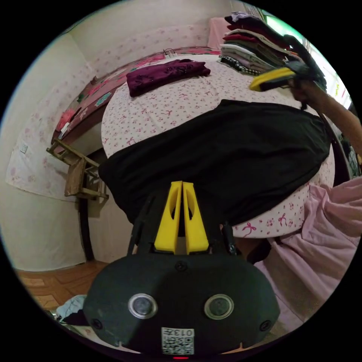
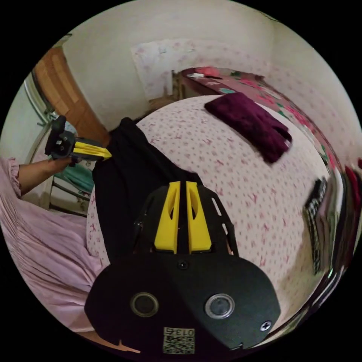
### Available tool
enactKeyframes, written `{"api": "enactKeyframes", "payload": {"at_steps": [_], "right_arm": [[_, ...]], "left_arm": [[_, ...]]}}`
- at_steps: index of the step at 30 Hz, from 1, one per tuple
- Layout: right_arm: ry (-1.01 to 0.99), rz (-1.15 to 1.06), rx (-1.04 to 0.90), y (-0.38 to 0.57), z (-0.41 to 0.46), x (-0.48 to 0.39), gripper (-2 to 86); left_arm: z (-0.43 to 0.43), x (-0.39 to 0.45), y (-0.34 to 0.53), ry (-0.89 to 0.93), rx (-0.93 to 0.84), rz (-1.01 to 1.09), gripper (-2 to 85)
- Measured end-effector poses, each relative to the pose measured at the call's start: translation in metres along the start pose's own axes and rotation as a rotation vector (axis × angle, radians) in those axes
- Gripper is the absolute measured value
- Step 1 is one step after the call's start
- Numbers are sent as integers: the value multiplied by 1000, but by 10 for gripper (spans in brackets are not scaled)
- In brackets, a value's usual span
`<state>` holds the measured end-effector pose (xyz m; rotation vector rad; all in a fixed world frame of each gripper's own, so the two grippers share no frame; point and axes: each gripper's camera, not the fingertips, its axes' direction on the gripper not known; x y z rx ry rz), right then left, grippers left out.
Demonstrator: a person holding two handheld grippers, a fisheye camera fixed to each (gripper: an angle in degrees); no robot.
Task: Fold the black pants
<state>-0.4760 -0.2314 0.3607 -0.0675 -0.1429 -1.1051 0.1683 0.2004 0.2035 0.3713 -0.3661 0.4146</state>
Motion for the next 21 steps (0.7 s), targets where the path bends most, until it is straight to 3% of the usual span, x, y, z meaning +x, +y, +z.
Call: {"api": "enactKeyframes", "payload": {"at_steps": [6,13,21], "right_arm": [[-143,-290,-150,-134,119,-30,62],[-225,-364,-271,-193,190,-40,18],[-252,-99,-208,-233,211,22,3]], "left_arm": [[-3,-7,22,-68,-1,77,-3],[0,-34,45,-82,-1,79,-3],[-1,-84,74,-36,2,-11,-3]]}}
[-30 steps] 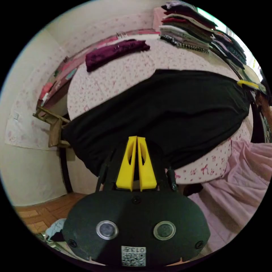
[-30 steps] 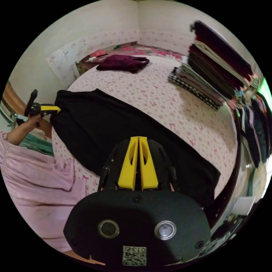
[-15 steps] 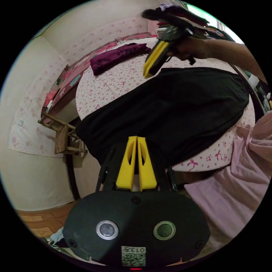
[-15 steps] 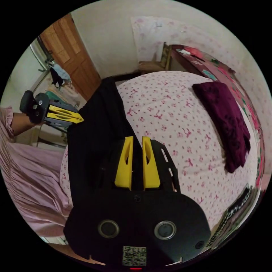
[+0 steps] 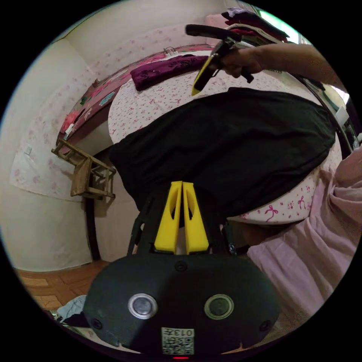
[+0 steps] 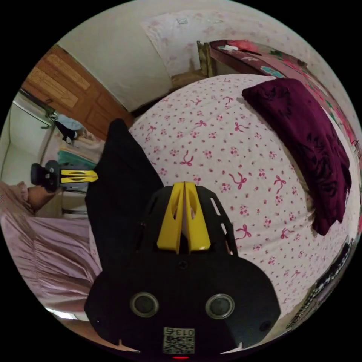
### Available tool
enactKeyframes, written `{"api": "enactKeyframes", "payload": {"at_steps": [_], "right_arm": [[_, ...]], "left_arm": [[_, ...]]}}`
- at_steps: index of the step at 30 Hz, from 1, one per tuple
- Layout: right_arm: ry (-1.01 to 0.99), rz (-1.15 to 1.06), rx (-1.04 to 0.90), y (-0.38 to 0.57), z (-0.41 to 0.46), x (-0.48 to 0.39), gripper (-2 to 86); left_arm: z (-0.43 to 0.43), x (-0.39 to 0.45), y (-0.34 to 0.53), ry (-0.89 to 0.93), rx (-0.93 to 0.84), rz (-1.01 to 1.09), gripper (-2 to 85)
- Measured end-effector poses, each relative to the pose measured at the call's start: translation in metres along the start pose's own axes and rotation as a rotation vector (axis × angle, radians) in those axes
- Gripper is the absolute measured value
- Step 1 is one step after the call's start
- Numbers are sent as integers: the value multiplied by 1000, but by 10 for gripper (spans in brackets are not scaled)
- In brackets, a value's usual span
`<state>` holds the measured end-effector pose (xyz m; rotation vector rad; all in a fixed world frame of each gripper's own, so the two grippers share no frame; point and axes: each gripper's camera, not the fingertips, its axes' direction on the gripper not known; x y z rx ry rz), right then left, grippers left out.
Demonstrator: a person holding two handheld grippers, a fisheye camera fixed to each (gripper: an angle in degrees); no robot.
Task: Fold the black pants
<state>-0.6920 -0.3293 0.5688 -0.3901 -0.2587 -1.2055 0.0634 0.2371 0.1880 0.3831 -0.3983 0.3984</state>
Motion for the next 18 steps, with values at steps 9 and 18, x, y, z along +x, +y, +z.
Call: {"api": "enactKeyframes", "payload": {"at_steps": [9,18], "right_arm": [[74,32,-10,24,-25,-9,6],[180,54,-31,41,8,-8,21]], "left_arm": [[-3,-62,-5,-88,80,-35,-4],[12,-108,-14,-144,34,25,-4]]}}
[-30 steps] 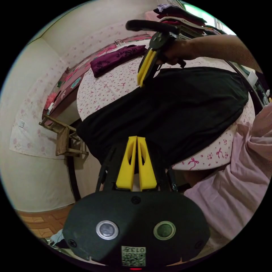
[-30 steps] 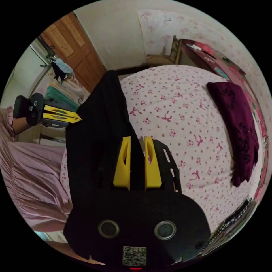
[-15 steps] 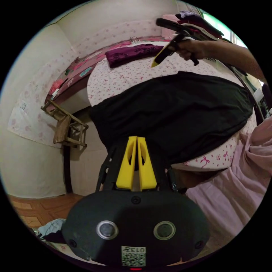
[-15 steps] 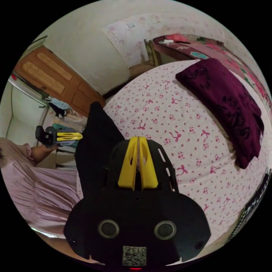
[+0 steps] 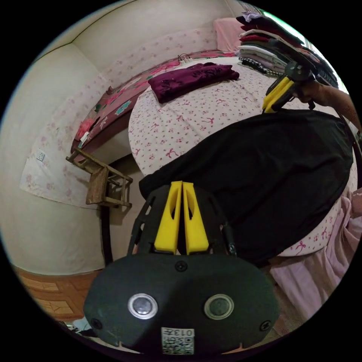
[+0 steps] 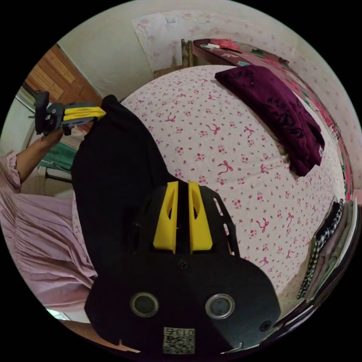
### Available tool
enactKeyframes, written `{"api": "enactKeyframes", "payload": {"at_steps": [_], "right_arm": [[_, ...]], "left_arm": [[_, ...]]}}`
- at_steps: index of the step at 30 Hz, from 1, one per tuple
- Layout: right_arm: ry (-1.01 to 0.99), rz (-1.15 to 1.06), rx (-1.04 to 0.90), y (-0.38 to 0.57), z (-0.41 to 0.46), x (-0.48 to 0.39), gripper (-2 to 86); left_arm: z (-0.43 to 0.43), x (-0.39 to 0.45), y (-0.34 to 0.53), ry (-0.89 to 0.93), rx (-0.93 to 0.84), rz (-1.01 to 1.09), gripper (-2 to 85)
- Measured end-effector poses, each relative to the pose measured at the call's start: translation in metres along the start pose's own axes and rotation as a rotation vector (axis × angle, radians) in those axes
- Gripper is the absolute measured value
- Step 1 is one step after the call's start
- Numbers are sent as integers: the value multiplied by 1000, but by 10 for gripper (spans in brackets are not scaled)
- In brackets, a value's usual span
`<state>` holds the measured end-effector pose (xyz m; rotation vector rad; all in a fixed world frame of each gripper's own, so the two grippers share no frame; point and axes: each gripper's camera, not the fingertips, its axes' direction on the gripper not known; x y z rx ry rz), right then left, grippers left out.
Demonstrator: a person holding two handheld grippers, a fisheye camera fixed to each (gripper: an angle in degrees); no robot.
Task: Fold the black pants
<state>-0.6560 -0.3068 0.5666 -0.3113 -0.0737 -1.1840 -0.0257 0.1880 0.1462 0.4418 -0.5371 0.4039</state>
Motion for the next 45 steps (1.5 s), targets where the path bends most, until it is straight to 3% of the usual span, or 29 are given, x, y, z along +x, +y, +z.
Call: {"api": "enactKeyframes", "payload": {"at_steps": [4,11,14,18,22,26,30,35,39,45], "right_arm": [[26,50,-4,-3,3,5,8],[-174,250,115,18,7,27,14],[-192,307,182,28,-9,27,34],[-162,333,286,49,-47,13,51],[-184,105,264,48,-61,-68,52],[-222,-171,140,37,-39,-188,54],[-190,-265,69,31,-19,-266,57],[-87,-308,-4,22,-3,-326,52],[8,-314,-74,16,5,-354,17],[37,-373,73,28,-33,-391,8]], "left_arm": [[12,-16,16,-27,-28,68,-3],[20,-59,29,15,-42,35,-3],[18,-92,36,109,-56,-41,-1],[5,-150,84,186,-27,-322,6],[20,-191,166,485,-20,-668,36],[41,-199,217,677,-28,-822,79],[67,-210,242,904,19,-926,111],[85,-229,239,979,45,-910,92],[83,-246,231,923,15,-829,16],[45,-276,224,835,78,-685,4]]}}
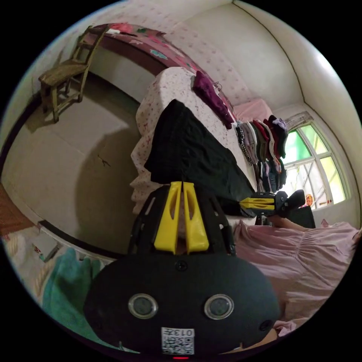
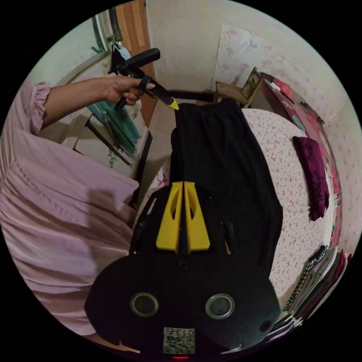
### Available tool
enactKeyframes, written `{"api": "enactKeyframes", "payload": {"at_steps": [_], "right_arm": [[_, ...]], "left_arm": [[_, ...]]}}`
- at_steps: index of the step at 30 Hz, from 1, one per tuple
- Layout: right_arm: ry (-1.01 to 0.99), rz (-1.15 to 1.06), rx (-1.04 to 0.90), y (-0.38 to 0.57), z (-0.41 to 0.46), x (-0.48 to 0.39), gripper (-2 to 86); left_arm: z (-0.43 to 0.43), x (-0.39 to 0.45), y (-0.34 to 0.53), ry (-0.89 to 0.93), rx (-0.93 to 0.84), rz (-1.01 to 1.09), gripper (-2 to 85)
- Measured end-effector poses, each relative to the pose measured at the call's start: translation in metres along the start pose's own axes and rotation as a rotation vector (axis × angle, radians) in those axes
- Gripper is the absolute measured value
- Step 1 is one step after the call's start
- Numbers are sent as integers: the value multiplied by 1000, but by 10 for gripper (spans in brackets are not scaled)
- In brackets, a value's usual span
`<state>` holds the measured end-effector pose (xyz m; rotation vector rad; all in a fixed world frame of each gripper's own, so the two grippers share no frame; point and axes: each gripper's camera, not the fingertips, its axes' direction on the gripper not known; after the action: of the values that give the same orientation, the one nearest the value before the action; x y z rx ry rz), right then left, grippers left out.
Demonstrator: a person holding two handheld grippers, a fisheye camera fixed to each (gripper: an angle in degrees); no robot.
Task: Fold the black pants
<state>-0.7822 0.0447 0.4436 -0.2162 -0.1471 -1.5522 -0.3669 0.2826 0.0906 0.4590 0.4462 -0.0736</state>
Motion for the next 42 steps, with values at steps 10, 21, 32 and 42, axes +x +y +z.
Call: {"api": "enactKeyframes", "payload": {"at_steps": [10,21,32,42], "right_arm": [[-57,59,-30,6,-1,-30,25],[-62,-78,-89,-2,13,-71,4],[-30,-19,-47,19,-12,-59,15],[5,-66,-69,58,-11,-62,7]], "left_arm": [[11,1,-9,-30,-11,-39,41],[37,64,-18,-87,-28,68,36],[149,185,-70,-257,-262,475,40],[222,228,-122,-336,-347,584,4]]}}
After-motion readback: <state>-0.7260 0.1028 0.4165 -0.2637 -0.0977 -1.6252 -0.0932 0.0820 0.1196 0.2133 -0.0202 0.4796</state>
